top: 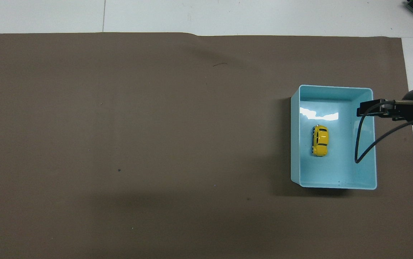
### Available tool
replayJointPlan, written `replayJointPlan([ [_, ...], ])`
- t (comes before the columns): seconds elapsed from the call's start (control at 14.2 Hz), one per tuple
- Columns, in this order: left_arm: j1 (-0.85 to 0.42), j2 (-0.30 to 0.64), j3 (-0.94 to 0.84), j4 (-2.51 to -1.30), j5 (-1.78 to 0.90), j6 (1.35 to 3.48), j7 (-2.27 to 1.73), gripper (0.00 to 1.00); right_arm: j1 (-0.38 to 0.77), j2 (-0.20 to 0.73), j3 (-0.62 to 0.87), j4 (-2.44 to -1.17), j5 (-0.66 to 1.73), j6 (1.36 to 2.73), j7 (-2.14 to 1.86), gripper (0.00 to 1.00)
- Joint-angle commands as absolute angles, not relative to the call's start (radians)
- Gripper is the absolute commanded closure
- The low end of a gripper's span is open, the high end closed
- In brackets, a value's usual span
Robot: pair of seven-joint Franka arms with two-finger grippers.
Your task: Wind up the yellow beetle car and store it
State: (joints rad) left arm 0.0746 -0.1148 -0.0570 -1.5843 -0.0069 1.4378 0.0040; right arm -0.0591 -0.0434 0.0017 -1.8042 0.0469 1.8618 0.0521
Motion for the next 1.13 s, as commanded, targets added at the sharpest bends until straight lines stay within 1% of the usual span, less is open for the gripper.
replayJointPlan([
  [0.0,0.089,-0.127,-0.063,-1.597,-0.025,1.439,0.003,0.00,-0.072,-0.080,0.002,-1.795,0.060,1.830,0.061,0.00],
  [0.14,0.089,-0.127,-0.063,-1.597,-0.025,1.439,0.003,0.00,-0.072,-0.095,-0.005,-1.792,0.063,1.818,0.061,0.00],
  [0.35,0.089,-0.127,-0.063,-1.597,-0.025,1.439,0.003,0.00,-0.072,-0.092,-0.008,-1.729,0.064,1.761,0.061,0.00],
  [1.06,0.089,-0.127,-0.063,-1.597,-0.025,1.439,0.003,0.00,-0.069,-0.097,-0.005,-1.723,0.063,1.736,0.040,0.00],
])
